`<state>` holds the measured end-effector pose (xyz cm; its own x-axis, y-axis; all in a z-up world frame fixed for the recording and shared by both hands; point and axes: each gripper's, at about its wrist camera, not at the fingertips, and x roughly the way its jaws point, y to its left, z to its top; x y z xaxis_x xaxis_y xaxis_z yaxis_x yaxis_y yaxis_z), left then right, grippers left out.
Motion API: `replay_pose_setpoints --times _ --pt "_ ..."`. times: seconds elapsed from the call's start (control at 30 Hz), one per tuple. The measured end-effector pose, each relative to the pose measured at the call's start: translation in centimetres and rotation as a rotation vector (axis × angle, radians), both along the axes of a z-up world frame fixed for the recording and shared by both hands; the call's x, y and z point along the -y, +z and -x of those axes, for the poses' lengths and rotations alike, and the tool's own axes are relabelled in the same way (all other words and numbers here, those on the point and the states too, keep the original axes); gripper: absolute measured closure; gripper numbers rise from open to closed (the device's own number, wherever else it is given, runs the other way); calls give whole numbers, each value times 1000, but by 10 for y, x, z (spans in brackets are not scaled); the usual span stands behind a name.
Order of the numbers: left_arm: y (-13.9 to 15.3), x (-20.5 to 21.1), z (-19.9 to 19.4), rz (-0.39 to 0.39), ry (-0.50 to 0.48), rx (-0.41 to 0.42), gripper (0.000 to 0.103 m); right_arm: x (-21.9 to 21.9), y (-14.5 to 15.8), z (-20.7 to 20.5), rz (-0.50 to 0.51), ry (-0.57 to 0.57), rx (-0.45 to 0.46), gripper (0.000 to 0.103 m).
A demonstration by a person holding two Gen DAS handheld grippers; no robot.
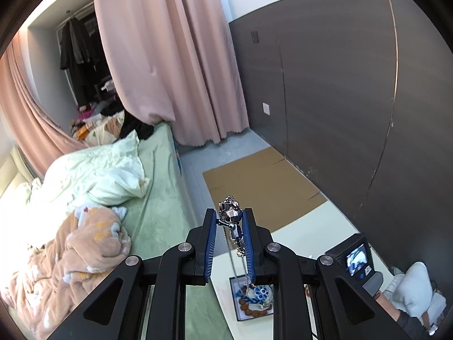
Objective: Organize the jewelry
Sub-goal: 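Lower the chain into the black box with the left tool while the right tool carries the bead bracelet there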
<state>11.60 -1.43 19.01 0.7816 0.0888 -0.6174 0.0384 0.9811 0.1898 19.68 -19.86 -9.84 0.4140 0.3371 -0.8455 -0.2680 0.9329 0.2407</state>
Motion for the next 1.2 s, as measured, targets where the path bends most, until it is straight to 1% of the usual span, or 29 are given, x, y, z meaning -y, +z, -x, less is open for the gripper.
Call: replay_pose_setpoints --times 0.23,0.43,0.57,0.67,0.73,0.87,0.93,1.0,1.03,1.07,1.1,1.13,1.17,1.2 --pt "-30 -5 -10 13 7 -52 84 -5 27 10 -81 18 61 94" --pt "-72 -9 -18 59 9 -121 84 -3 56 18 -170 24 120 94" --pt "-105 -17 -26 115 20 -175 84 6 72 24 -237 24 154 94" --pt "-130 -22 -31 159 21 -216 84 9 79 25 -266 19 173 94" --pt "-144 -24 -35 179 23 -237 84 12 82 22 -278 15 177 94" --pt "-173 -30 -44 230 62 -280 83 14 83 21 -313 8 178 94" --pt "-189 -35 -48 275 82 -303 83 14 84 21 -332 8 182 94" --pt "-205 -41 -50 348 96 -329 82 14 87 21 -357 12 190 94" --pt "-211 -42 -51 375 100 -342 81 13 88 22 -370 16 194 94" --pt "-219 -44 -52 414 103 -357 75 13 90 22 -382 20 197 94" --pt "-224 -45 -51 442 105 -361 66 12 90 22 -394 23 200 94" --pt "-229 -46 -50 474 108 -356 61 12 91 23 -405 26 203 94" --pt "-232 -47 -47 506 112 -343 49 10 91 22 -417 27 204 94" --pt "-234 -51 -44 547 116 -321 41 8 91 23 -425 28 203 94"
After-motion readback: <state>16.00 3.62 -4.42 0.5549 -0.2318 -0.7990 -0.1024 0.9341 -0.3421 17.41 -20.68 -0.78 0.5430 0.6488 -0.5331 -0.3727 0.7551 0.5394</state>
